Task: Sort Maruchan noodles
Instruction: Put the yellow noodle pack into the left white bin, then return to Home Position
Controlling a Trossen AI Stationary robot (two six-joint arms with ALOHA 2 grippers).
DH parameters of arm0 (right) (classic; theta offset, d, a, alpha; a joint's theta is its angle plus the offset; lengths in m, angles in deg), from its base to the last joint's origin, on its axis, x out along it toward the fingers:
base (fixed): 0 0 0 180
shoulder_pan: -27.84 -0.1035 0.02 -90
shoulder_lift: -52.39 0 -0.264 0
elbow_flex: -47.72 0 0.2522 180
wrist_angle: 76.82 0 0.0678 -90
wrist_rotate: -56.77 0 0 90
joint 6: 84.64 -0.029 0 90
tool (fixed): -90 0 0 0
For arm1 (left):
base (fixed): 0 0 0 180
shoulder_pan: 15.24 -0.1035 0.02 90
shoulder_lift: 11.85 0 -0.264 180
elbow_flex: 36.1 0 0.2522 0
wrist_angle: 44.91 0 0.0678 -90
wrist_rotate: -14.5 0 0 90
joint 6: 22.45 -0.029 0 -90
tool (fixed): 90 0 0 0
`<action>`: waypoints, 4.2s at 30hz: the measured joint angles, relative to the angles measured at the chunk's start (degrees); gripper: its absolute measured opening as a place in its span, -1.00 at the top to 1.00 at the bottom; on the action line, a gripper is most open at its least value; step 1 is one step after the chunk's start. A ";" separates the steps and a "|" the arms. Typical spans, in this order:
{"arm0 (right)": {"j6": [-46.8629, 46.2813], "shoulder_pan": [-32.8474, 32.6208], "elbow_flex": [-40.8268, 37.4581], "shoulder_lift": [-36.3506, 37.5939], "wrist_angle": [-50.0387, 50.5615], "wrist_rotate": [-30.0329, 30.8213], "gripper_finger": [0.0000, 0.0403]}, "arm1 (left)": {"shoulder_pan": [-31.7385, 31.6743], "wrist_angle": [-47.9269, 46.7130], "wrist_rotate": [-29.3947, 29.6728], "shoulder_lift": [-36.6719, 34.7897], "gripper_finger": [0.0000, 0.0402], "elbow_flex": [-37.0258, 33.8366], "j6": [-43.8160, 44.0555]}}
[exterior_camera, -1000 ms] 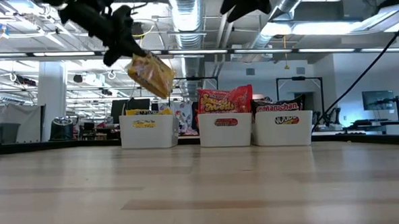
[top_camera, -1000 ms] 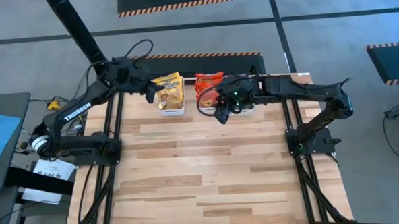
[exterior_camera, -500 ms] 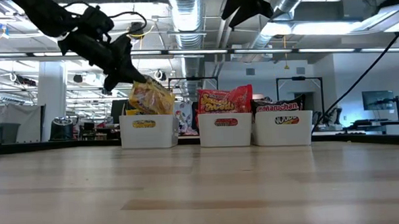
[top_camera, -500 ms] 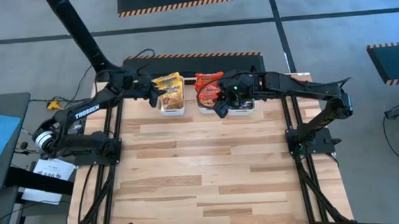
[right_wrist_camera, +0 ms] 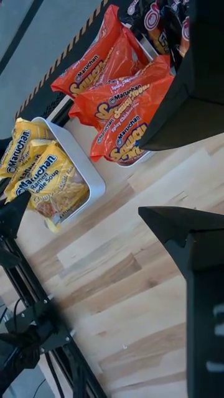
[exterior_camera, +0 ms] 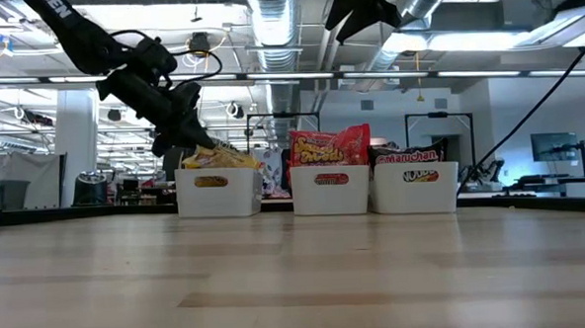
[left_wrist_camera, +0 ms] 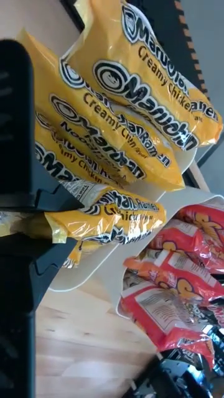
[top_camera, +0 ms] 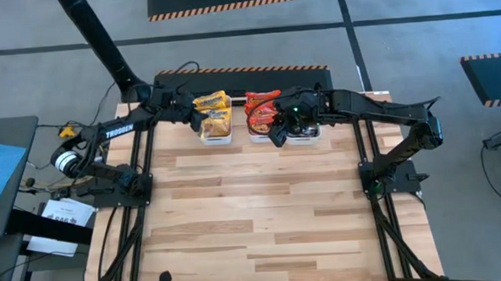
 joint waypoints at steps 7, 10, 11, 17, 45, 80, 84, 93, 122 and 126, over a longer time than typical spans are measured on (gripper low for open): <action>-0.94 0.01 -0.01 0.00 0.00 0.01 0.11 | -0.71 -0.14 -1.61 0.00 0.79 0.00 -3.51; -0.96 0.02 -0.02 0.00 0.00 0.02 0.11 | -0.69 -0.15 -3.28 0.00 0.70 0.00 -3.48; -0.96 0.02 -0.02 0.00 0.00 0.02 0.11 | -0.69 -0.17 -3.43 0.00 0.66 0.00 -3.27; -1.13 0.02 -0.02 0.00 0.00 0.03 0.11 | -1.12 -0.28 -4.90 -0.29 0.42 0.00 0.70; -2.42 0.82 -0.02 -0.02 0.44 0.15 0.11 | 3.78 -8.93 4.45 -7.32 0.82 4.92 -5.82; -2.91 3.26 -0.02 -0.02 0.21 0.17 0.11 | 8.29 -20.28 9.51 1.66 1.00 4.87 -7.01; -3.04 3.26 -0.02 -0.02 -0.02 0.17 0.11 | 8.33 -19.93 9.11 5.41 1.00 4.85 -7.05; -3.39 3.26 -0.02 -0.02 -0.02 0.15 0.11 | 8.31 -19.16 9.60 7.22 1.00 4.91 -6.78; 3.03 3.42 -0.02 -0.02 1.78 0.15 0.11 | 16.39 -12.75 -10.84 -19.01 1.00 2.21 -7.86; 2.99 4.21 -0.23 -0.02 4.68 0.15 0.11 | 19.89 -6.87 -8.08 -23.93 1.00 -3.29 -3.47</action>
